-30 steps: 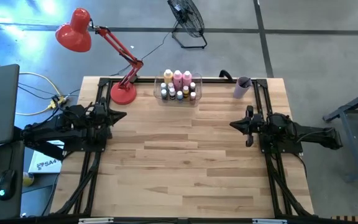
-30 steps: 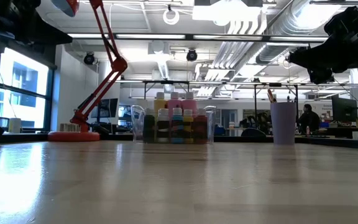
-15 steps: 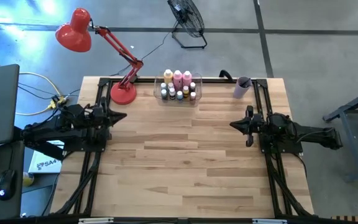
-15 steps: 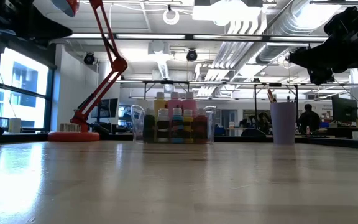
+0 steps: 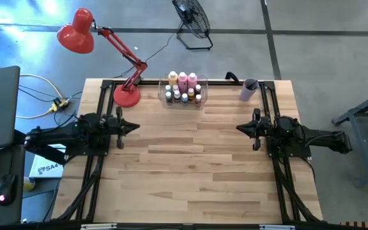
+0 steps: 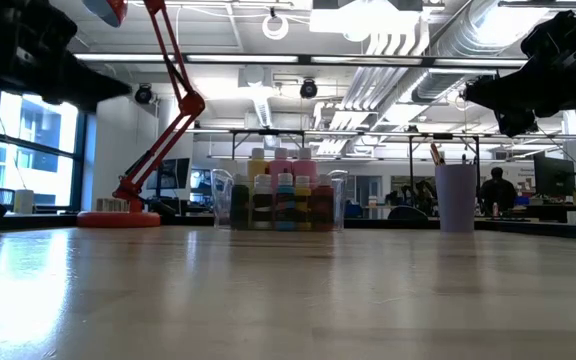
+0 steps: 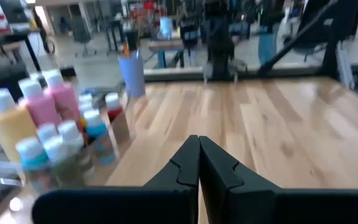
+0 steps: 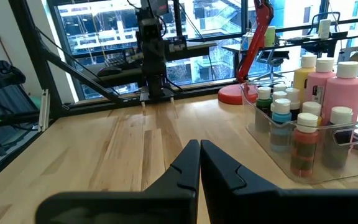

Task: Pick & Place Paint Supplies
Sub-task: Return to Home Position

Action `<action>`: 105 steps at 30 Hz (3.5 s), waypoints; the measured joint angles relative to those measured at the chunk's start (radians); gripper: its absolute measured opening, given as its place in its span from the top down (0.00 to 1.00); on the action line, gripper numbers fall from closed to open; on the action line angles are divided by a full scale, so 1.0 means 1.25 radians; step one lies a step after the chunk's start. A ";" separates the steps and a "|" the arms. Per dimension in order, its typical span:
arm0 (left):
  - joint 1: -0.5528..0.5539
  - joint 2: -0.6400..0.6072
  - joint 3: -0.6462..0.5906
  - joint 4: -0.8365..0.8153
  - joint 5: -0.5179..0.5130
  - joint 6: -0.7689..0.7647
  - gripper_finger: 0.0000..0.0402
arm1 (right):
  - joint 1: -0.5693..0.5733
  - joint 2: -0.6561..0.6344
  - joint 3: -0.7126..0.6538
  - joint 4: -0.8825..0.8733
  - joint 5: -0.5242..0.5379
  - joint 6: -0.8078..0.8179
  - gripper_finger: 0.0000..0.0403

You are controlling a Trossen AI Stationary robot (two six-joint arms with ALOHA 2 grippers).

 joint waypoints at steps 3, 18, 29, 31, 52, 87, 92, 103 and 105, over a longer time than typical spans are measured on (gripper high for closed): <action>0.000 0.000 -0.017 0.005 0.001 -0.010 1.00 | 0.000 0.000 0.000 0.000 0.000 0.000 0.99; 0.000 0.000 -0.019 -0.062 -0.010 -0.076 1.00 | 0.000 0.000 0.000 -0.001 0.005 0.000 0.99; 0.000 0.000 -0.019 -0.070 -0.011 -0.144 1.00 | 0.000 0.000 0.000 -0.001 -0.001 0.005 0.99; 0.000 0.000 -0.019 -0.070 -0.011 -0.144 1.00 | 0.000 0.000 0.000 -0.001 -0.001 0.005 0.99; 0.000 0.000 -0.019 -0.071 -0.011 -0.144 1.00 | 0.000 0.000 0.000 0.000 0.000 0.005 0.99; -0.064 0.001 -0.019 -0.072 -0.015 -0.145 1.00 | 0.000 0.000 0.000 0.000 0.000 0.005 0.99; -0.068 0.001 -0.019 -0.072 -0.014 -0.145 1.00 | 0.000 0.000 0.000 0.000 0.000 0.005 0.99; -0.068 0.001 -0.019 -0.072 -0.014 -0.145 1.00 | 0.000 0.000 0.000 0.000 0.000 0.005 0.99; -0.068 0.001 -0.019 -0.072 -0.014 -0.145 1.00 | 0.000 0.000 0.000 0.000 0.000 0.005 0.99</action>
